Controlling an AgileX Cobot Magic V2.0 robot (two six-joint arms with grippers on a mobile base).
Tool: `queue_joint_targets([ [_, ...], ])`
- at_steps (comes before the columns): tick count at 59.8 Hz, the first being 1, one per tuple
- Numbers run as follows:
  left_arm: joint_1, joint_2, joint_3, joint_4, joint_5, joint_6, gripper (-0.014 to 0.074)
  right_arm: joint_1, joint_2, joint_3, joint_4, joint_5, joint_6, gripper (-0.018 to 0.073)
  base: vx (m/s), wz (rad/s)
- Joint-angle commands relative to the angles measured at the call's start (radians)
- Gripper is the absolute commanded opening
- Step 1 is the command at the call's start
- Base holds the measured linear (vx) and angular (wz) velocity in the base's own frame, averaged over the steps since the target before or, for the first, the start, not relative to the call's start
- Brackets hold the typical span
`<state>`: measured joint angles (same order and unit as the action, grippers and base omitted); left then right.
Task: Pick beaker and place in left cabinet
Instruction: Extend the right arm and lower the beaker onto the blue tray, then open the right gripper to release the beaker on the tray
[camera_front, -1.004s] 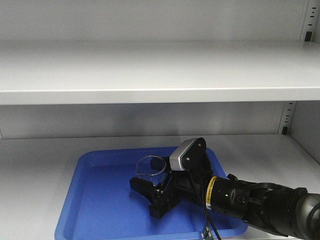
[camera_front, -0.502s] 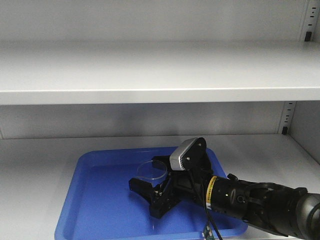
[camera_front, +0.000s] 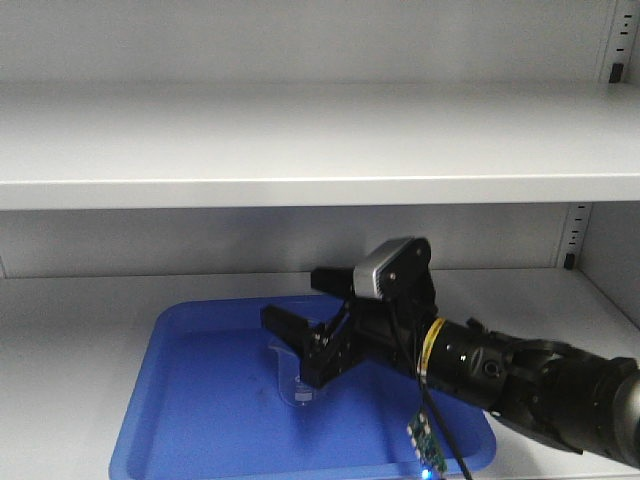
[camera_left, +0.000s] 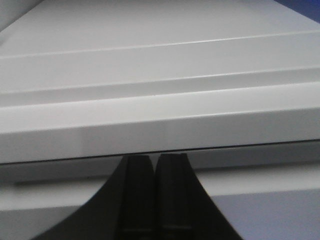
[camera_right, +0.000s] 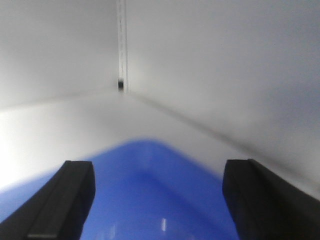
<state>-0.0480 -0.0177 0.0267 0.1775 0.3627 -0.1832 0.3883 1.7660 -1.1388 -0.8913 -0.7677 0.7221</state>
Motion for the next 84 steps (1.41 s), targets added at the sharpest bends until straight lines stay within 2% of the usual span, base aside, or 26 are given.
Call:
queue_joint_targets([
  [1, -0.005, -0.01, -0.015, 0.003, -0.075, -0.004, 0.0004, 0.0, -0.056, -0.043, 0.045, -0.055, -0.01, 0.0585, 0.0, 0.0],
  [7, -0.005, -0.01, -0.015, 0.003, -0.075, -0.004, 0.0004, 0.0, -0.056, -0.041, 0.042, -0.033, -0.01, 0.0571, 0.0, 0.0],
  [12, -0.005, -0.01, -0.015, 0.003, -0.075, -0.004, 0.0004, 0.0, -0.056, -0.041, 0.041, -0.017, -0.01, 0.0503, 0.0, 0.0],
  [17, -0.005, -0.01, -0.015, 0.003, -0.075, -0.004, 0.0004, -0.001, -0.059, -0.041, 0.041, -0.008, -0.005, 0.0352, 0.0, 0.0],
  [25, -0.005, -0.01, -0.015, 0.003, -0.075, -0.004, 0.0004, -0.001, -0.098, -0.039, 0.038, 0.084, 0.06, -0.0012, 0.0, 0.0],
  [30, -0.005, -0.01, -0.015, 0.003, -0.075, -0.004, 0.0004, -0.001, -0.137, -0.027, 0.022, 0.206, 0.149, -0.0013, 0.0, 0.0],
  [37, -0.005, -0.01, -0.015, 0.003, -0.075, -0.004, 0.0004, -0.002, -0.213, 0.029, -0.07, 0.331, 0.204, -0.001, 0.0, 0.0],
  [43, -0.005, -0.01, -0.015, 0.003, -0.075, -0.004, 0.0004, -0.002, -0.289, 0.119, -0.137, 0.336, 0.229, -0.0008, 0.0, 0.0],
  [62, -0.005, -0.01, -0.015, 0.003, -0.075, -0.004, 0.0004, -0.002, -0.539, 0.373, -0.14, 0.373, 0.252, -0.0006, 0.0, 0.0],
  [84, -0.005, -0.01, -0.015, 0.003, -0.075, -0.004, 0.0004, -0.002, -0.657, 0.445, -0.15, 0.382, 0.252, -0.0006, 0.0, 0.0],
])
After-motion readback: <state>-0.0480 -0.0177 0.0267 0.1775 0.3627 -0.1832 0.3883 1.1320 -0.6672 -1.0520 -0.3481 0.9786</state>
